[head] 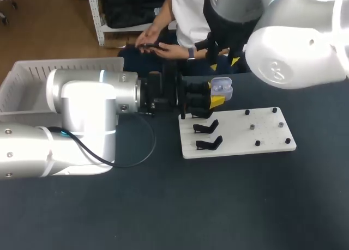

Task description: Pick up each earbud case from the left stands, insert the matching earbuds, close the lid, and place the case in the box.

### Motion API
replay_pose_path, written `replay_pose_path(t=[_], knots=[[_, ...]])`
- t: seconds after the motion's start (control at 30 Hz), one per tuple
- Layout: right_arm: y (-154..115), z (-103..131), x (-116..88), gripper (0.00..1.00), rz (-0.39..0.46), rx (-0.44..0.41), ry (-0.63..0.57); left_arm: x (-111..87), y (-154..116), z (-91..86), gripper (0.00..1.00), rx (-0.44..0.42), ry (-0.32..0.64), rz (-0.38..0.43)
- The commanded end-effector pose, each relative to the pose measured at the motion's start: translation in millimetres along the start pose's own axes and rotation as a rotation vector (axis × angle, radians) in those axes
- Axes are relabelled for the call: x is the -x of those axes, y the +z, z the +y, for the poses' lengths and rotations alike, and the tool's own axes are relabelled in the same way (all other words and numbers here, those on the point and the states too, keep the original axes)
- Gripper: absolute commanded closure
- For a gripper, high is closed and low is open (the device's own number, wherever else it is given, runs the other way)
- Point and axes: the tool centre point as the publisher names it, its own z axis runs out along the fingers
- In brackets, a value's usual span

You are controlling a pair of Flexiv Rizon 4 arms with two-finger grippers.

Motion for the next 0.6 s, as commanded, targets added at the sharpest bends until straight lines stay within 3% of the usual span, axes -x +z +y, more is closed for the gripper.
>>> replay_pose_path(t=[0.03, 0.3, 0.6], knots=[[18, -2, 10, 0.59, -0.01, -0.016, 0.043, -0.8, 0, -2.7, 1.0, 0.01, 0.004, -0.005], [44, -12, 4, 0.59, 0.045, -0.025, 0.113, -0.8, 0, -2.7, 1.0, 0.01, 0.004, -0.005], [38, -8, -16, 0.58, 0.063, -0.027, 0.105, -0.8, 0, -2.7, 1.0, 0.01, 0.004, -0.005]])
